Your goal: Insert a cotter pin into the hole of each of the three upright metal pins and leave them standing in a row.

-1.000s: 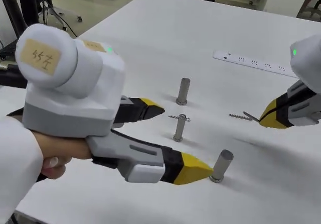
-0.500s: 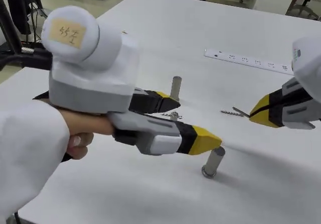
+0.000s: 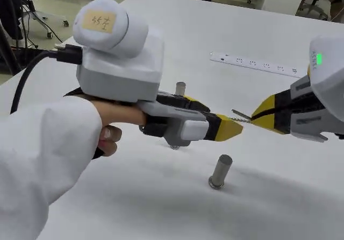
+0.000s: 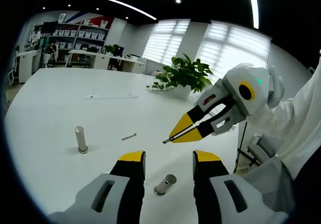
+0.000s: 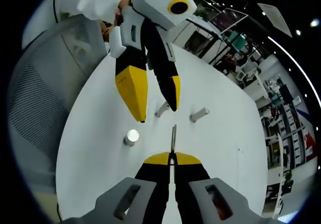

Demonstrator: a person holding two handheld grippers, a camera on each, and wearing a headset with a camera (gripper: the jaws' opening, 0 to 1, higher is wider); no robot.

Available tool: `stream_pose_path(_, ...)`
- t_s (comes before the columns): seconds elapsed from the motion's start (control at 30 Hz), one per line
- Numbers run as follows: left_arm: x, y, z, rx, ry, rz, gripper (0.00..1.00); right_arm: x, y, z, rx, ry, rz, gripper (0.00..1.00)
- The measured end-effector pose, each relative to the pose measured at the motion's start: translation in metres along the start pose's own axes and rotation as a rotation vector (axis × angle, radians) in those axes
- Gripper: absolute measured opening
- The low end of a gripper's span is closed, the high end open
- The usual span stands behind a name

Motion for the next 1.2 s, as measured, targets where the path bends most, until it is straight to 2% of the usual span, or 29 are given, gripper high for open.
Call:
stream_pose_path(0.1, -0.004, 0.0, 0.0, 0.012, -0.004, 0.01, 0.28, 0.003, 0.002, -0.005, 0.011, -0.024, 0.022, 0.0)
stream_pose_path(0.33, -0.007, -0.003, -0.003, 0.044, -0.02, 0.04, 0.19, 0.008, 0.007, -0.017, 0.026, -0.05, 0.035, 0.0)
stream_pose_path(0.6, -0.008, -0.005, -0.003, 0.053, -0.016, 0.056, 0.1, 0.01, 0.009, -0.022, 0.061, -0.056, 0.044, 0.0)
stream_pose_path(0.73, -0.008, -0.002, -0.004, 0.06, -0.016, 0.063, 0.04, 0.011, 0.009, -0.025, 0.06, -0.06, 0.049, 0.0)
stream_pose_path(1.2, -0.009, -0.004, -0.005, 0.05, -0.012, 0.069, 0.0, 0.01, 0.007, -0.028, 0.089, -0.062, 0.053, 0.0)
Point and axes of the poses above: the centre of the closed fingertips' face, and the gripper's own axes: x roughly backward along the fingers, y roughly to its left, z roughly out of its underside, the point moved 7 cm from there along x, roughly backward along the fingers, and after that the axes turned 9 degrees about z, right-handed, at the moved point
